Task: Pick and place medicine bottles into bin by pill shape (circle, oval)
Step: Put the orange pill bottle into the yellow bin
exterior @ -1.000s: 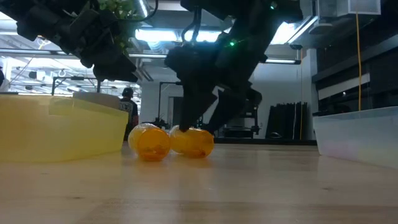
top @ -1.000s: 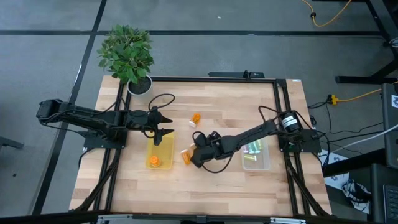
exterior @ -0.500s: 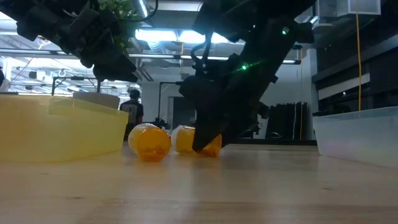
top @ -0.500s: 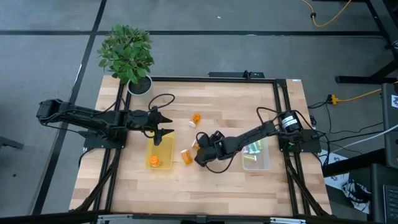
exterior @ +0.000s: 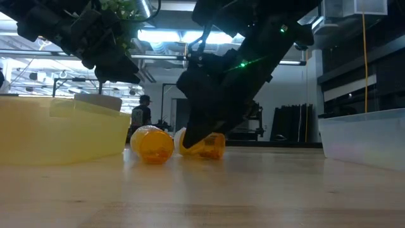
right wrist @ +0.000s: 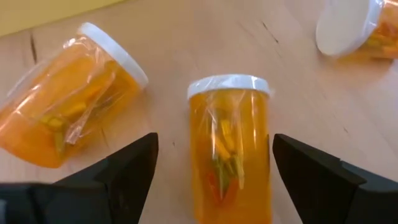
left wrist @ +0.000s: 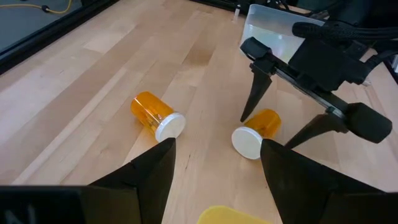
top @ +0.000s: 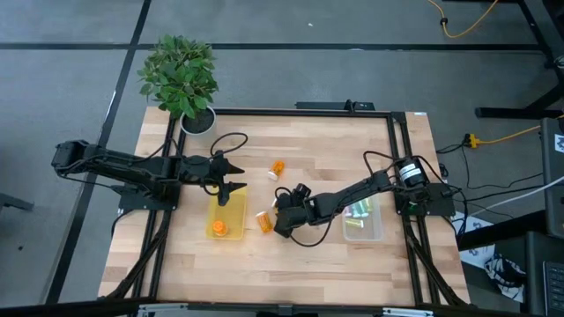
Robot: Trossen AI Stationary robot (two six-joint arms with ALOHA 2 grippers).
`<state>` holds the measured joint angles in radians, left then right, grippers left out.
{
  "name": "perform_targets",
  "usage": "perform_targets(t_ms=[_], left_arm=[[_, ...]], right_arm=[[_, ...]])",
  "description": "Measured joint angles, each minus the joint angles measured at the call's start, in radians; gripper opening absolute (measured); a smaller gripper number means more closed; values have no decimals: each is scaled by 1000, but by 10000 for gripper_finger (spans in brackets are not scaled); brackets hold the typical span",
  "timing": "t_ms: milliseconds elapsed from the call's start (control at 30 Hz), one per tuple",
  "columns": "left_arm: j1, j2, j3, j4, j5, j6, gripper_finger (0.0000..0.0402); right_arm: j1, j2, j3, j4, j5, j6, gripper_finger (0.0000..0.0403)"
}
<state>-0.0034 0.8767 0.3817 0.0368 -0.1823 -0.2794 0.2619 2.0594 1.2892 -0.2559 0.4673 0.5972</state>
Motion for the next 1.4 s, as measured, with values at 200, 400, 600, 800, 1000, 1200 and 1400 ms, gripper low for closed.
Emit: perform_targets(t_ms=[200,400,600,800,1000,1200,1400], left_arm=[[0,0,0,0,0,0,229],[0,0,0,0,0,0,229],[0,0,0,0,0,0,229],[0,0,0,0,0,0,229],[0,0,0,0,0,0,229],[0,0,0,-1,0,0,229],[0,0,0,1,0,0,229]], right_arm=[[0,0,0,-3,-20,0,305],[0,0,0,-3,-23,4,250],[-6,0,0,-3,-24,28,197],[-10,0,0,-3,-1,20,175],[-9,-26,44,-7,10,-56,172],[26,-27,137,39,-29,-183,171],[49,-27,160,279,-186,-357,171]])
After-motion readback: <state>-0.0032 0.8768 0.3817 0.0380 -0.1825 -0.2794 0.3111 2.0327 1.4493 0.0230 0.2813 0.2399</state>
